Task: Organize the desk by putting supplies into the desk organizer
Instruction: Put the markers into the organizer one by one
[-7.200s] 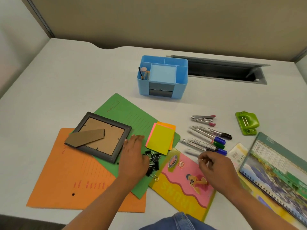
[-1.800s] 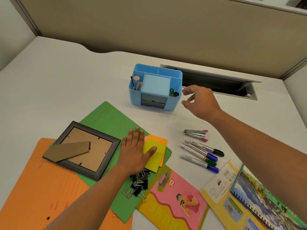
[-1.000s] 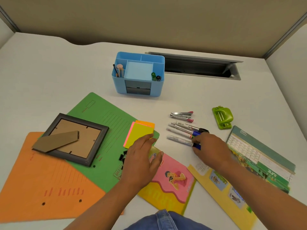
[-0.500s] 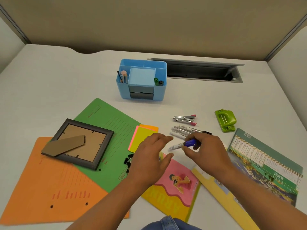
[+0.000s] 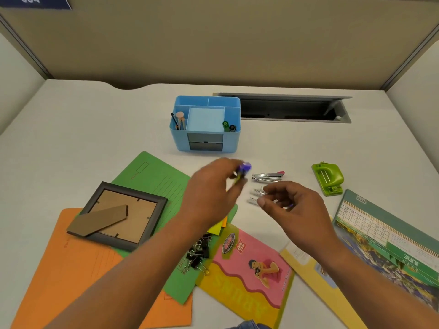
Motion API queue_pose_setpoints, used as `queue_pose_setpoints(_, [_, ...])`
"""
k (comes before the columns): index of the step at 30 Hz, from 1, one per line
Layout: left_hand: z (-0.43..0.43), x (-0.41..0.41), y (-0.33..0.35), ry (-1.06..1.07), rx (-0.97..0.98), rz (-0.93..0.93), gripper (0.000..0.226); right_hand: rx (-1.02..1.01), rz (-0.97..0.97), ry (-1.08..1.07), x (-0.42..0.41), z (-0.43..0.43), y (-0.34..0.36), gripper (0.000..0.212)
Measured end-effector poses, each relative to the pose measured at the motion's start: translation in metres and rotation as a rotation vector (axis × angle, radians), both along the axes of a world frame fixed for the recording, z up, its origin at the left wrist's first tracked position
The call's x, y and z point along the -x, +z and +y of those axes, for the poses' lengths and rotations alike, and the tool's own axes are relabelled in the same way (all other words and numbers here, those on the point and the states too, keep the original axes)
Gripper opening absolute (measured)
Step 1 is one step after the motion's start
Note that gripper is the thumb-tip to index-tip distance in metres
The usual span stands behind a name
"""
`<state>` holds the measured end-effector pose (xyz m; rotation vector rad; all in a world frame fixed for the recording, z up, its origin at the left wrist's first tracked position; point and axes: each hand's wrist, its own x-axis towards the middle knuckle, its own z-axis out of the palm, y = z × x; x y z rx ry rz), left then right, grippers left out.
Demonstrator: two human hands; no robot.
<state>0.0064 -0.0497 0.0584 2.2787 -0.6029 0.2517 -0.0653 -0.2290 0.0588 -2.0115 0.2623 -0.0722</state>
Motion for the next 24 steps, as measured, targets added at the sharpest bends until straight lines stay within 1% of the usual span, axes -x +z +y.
queue_pose_setpoints(5, [0.003, -0.055, 0.042, 0.087, 0.083, 0.025, 0.038, 0.028, 0.064, -0.009, 0.007, -0.01, -0.016, 0.011])
queue_pose_setpoints(8, [0.003, -0.088, 0.059, 0.122, 0.142, -0.034, 0.035, 0.081, 0.101, 0.011, 0.011, -0.015, -0.026, 0.011])
queue_pose_setpoints(10, [0.0, -0.108, 0.062, 0.118, 0.144, -0.034, 0.03, 0.094, 0.123, 0.013, 0.013, -0.019, -0.03, 0.012])
queue_pose_setpoints(13, [-0.008, -0.134, 0.057, 0.104, 0.071, -0.002, 0.024, 0.101, 0.14, 0.003, 0.012, -0.025, -0.033, 0.011])
queue_pose_setpoints(17, [-0.016, -0.154, 0.04, 0.093, -0.067, 0.029, 0.023, 0.109, 0.168, -0.018, 0.009, -0.032, -0.037, 0.01])
queue_pose_setpoints(24, [-0.021, -0.167, 0.007, 0.135, -0.25, 0.046, 0.032, 0.124, 0.184, -0.014, 0.001, -0.038, -0.047, 0.01])
